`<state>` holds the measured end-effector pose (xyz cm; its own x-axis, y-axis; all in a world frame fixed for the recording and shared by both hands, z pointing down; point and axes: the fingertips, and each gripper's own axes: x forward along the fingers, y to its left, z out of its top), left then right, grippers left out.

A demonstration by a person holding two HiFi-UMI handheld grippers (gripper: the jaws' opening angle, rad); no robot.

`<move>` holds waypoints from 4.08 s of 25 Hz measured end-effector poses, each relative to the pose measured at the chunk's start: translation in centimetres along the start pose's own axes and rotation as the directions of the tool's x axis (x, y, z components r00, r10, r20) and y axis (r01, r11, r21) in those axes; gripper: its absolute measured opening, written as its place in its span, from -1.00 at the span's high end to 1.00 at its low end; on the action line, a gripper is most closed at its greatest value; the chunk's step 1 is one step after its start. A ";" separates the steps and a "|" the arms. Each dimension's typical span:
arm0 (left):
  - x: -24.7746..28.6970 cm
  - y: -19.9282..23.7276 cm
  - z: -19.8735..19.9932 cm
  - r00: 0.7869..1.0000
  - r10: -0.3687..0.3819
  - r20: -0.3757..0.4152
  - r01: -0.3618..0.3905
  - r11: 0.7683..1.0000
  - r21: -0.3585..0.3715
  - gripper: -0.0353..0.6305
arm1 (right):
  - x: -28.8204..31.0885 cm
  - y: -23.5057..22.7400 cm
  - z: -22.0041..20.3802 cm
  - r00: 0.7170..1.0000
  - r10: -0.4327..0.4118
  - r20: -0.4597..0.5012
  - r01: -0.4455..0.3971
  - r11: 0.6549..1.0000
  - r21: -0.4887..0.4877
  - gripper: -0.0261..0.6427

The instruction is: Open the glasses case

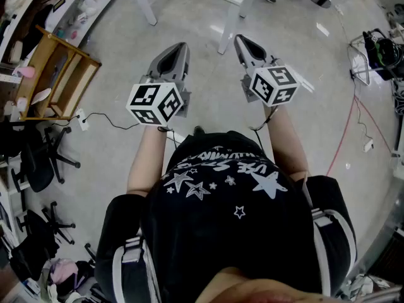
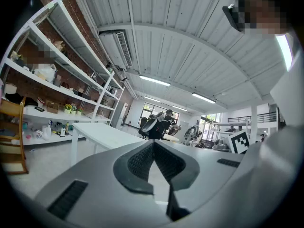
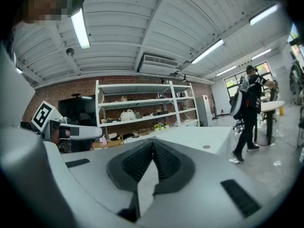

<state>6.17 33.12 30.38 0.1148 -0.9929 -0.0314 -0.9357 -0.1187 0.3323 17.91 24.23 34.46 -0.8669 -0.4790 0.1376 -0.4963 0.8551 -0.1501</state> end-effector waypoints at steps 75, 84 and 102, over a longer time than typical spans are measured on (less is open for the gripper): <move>29.8 17.1 0.0 0.979 0.189 -0.079 -0.187 0.982 0.030 0.86 | 28.9 -23.2 1.0 0.986 0.138 -0.095 -0.134 0.990 0.043 0.90; 35.9 21.5 0.9 0.985 0.131 -0.109 -0.130 0.991 0.018 0.86 | 33.6 -26.8 1.8 0.992 0.069 -0.107 -0.063 0.997 0.054 0.90; 47.0 33.6 1.4 0.974 -0.004 -0.228 0.011 1.000 0.028 0.86 | 47.0 -30.8 1.0 0.977 -0.083 -0.197 0.093 0.995 0.040 0.90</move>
<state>-20.33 -17.55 38.77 0.1919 -0.9642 0.1829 -0.9433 -0.1298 0.3056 -7.58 -24.82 44.60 -0.7967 -0.4999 0.3397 -0.5758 0.7986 -0.1754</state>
